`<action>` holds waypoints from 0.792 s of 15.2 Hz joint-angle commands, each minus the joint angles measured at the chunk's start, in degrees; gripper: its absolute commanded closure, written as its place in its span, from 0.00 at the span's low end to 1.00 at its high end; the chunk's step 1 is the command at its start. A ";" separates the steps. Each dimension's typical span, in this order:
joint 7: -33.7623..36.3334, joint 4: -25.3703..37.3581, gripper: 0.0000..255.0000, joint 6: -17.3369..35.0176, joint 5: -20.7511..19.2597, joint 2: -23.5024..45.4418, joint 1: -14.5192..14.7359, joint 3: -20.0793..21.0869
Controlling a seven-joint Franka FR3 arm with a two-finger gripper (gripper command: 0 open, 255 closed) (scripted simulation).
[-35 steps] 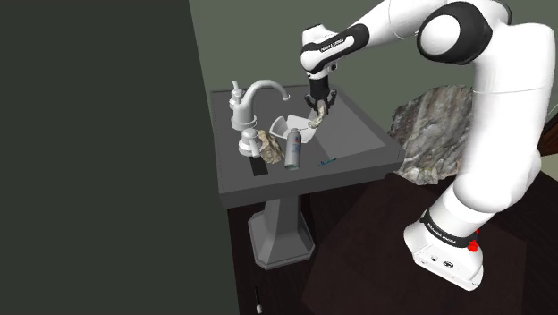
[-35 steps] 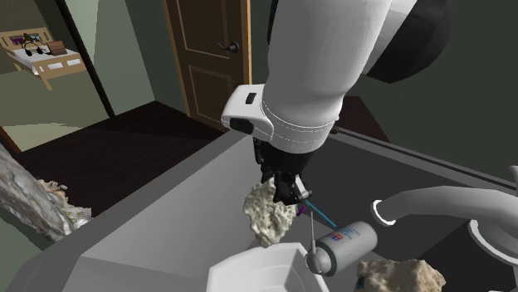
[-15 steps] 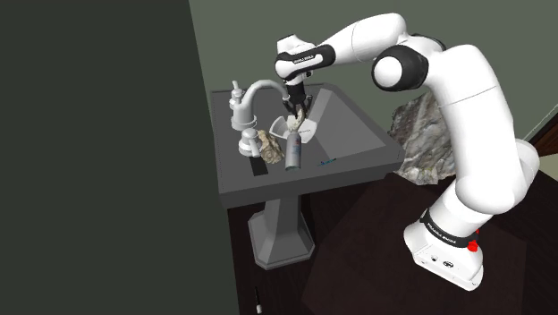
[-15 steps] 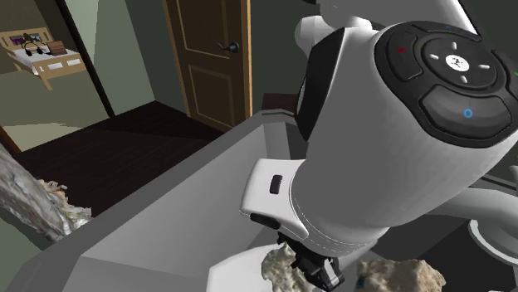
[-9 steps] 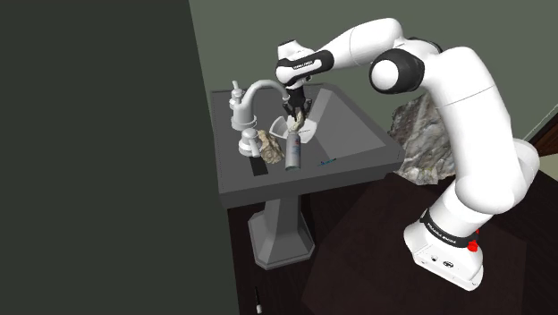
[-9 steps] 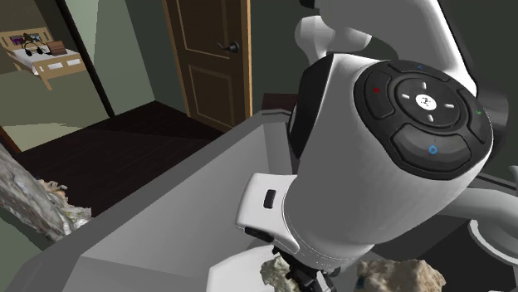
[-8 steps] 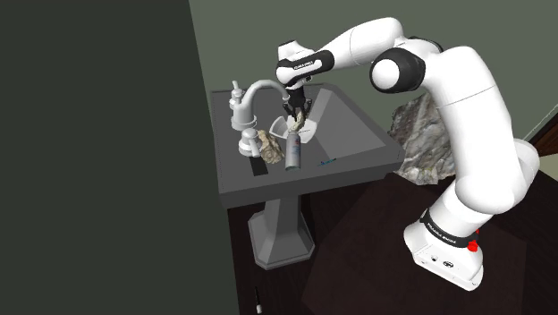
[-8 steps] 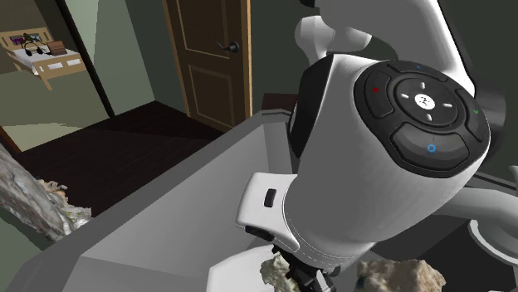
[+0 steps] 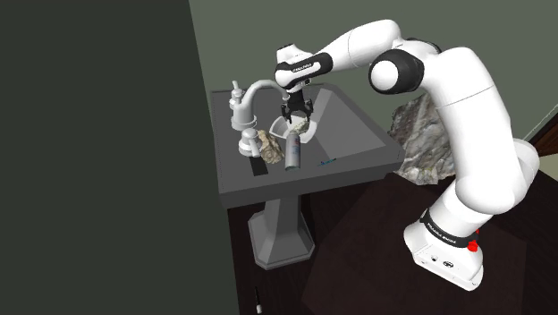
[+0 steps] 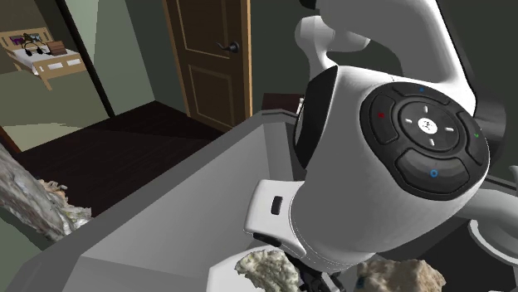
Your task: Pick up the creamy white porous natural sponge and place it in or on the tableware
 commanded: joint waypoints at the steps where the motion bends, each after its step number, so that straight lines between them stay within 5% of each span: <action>1: 0.02 -0.38 0.00 0.05 0.01 0.03 0.10 0.09; 7: -0.76 8.40 0.00 -8.08 0.30 0.65 0.49 0.16; 12: -0.76 8.40 0.00 -8.08 0.31 0.65 0.49 0.16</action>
